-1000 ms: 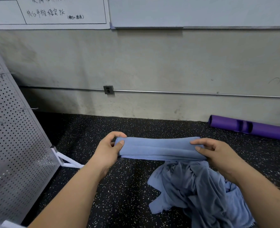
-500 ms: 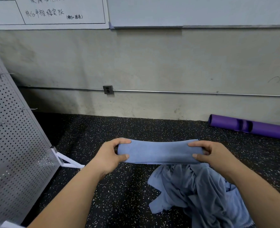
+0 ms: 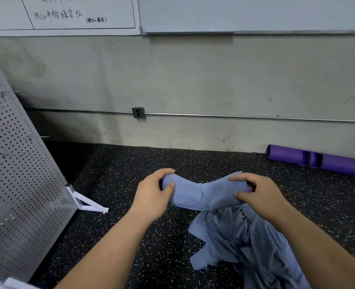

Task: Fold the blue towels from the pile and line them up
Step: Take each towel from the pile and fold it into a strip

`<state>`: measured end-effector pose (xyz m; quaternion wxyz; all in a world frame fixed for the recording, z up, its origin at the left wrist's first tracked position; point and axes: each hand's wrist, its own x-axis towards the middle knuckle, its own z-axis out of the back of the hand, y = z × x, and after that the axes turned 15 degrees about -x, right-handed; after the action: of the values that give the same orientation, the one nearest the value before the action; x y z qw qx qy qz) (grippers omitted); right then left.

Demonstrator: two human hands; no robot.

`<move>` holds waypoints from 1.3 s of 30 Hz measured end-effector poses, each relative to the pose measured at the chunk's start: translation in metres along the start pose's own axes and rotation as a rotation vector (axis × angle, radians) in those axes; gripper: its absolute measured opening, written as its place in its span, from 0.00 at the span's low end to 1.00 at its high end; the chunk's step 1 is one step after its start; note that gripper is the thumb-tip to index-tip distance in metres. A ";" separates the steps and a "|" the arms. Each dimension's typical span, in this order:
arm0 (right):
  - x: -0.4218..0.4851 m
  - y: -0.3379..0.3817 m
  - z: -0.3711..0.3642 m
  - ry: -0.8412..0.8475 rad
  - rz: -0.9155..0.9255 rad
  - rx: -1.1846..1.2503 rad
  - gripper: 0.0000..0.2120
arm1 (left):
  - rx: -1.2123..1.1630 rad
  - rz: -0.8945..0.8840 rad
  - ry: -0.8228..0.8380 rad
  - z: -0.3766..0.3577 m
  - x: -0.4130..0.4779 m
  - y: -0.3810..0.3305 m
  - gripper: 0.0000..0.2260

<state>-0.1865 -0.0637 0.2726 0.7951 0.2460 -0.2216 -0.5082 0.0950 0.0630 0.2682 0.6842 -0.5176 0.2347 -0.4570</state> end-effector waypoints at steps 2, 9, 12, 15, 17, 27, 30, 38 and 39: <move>-0.001 0.009 -0.005 -0.016 0.013 -0.040 0.22 | 0.009 -0.010 -0.007 -0.007 -0.004 -0.005 0.21; -0.015 0.050 -0.029 -0.081 0.115 -0.085 0.27 | -0.016 0.077 0.047 -0.035 -0.014 -0.014 0.32; -0.022 0.062 -0.041 -0.113 0.174 -0.011 0.33 | -0.130 0.135 0.039 -0.045 -0.019 -0.019 0.28; -0.029 0.070 -0.052 -0.101 0.190 0.001 0.35 | -0.331 0.207 0.013 -0.051 -0.026 -0.028 0.18; -0.033 0.074 -0.057 -0.104 0.172 -0.027 0.36 | -0.490 0.264 -0.032 -0.054 -0.029 -0.032 0.11; -0.035 0.080 -0.054 -0.099 0.191 0.278 0.24 | -0.701 0.298 -0.242 -0.040 -0.020 -0.030 0.11; -0.027 0.077 -0.046 -0.271 0.054 0.307 0.16 | -0.753 0.298 -0.203 -0.036 -0.018 -0.029 0.11; -0.008 0.060 -0.044 0.069 -0.208 0.849 0.15 | -0.772 0.395 0.127 -0.030 -0.024 -0.034 0.18; -0.009 0.061 -0.043 0.057 -0.180 0.828 0.14 | -0.696 0.390 0.157 -0.028 -0.023 -0.032 0.23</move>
<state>-0.1212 -0.0265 0.2755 0.5873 0.5768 -0.3628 -0.4368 0.0501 0.0681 0.2841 0.5219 -0.6276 0.5206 -0.2503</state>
